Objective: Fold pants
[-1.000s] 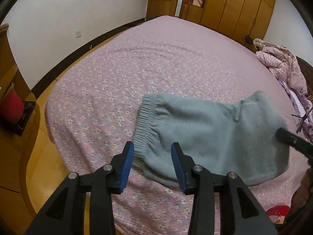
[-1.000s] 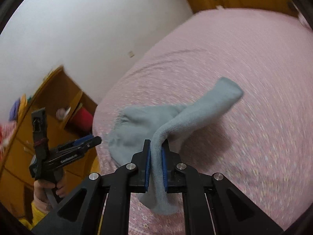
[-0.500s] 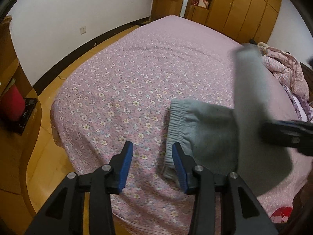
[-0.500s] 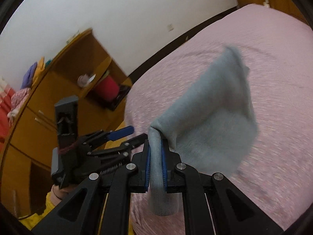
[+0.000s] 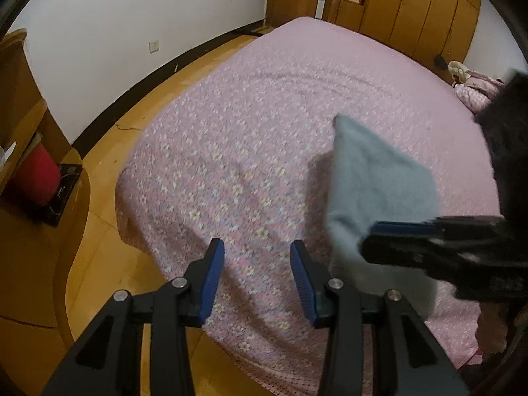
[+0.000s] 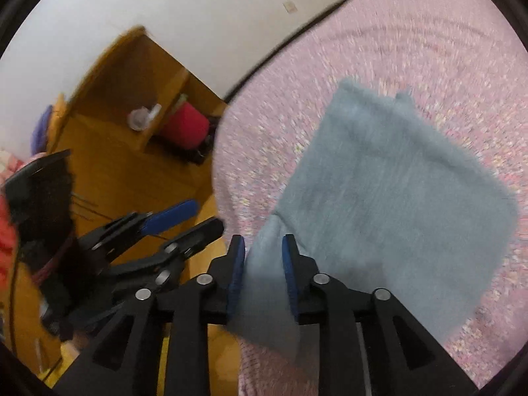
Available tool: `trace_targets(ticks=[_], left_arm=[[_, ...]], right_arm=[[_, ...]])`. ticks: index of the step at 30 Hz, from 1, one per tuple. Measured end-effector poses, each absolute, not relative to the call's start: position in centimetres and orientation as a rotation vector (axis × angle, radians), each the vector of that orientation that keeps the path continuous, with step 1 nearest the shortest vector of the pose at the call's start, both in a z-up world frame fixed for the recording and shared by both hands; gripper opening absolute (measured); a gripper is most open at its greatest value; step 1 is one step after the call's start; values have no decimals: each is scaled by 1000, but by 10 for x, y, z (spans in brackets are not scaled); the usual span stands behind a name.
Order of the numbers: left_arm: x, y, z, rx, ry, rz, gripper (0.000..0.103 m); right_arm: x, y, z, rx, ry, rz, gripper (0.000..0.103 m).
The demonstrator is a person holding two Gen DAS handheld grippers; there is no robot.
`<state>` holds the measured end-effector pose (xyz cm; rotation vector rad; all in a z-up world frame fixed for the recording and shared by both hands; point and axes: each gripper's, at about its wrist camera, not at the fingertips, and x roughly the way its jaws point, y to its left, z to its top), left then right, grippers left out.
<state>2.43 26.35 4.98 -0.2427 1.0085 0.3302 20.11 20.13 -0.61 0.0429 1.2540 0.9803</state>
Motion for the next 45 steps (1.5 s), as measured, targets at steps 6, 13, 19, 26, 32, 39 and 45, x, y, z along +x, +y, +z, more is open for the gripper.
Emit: trace_targets(ticks=[6, 13, 19, 26, 32, 39, 45], left_arm=[[35, 247, 65, -336, 965, 168, 43], [61, 236, 41, -300, 1000, 133, 48], [81, 244, 12, -311, 1074, 25, 53], [94, 255, -8, -309, 1084, -9, 72], [101, 258, -10, -313, 1110, -81, 71], [116, 250, -17, -270, 1078, -86, 69], [117, 254, -19, -381, 1069, -157, 44]], right_arm=[[194, 150, 18, -12, 1094, 872, 35], [204, 82, -1, 143, 1145, 680, 35], [210, 71, -28, 178, 1202, 619, 35], [219, 72, -61, 250, 1240, 665, 46], [221, 68, -66, 318, 1242, 720, 50], [211, 71, -66, 298, 1196, 794, 51], [217, 68, -69, 349, 1218, 796, 38]])
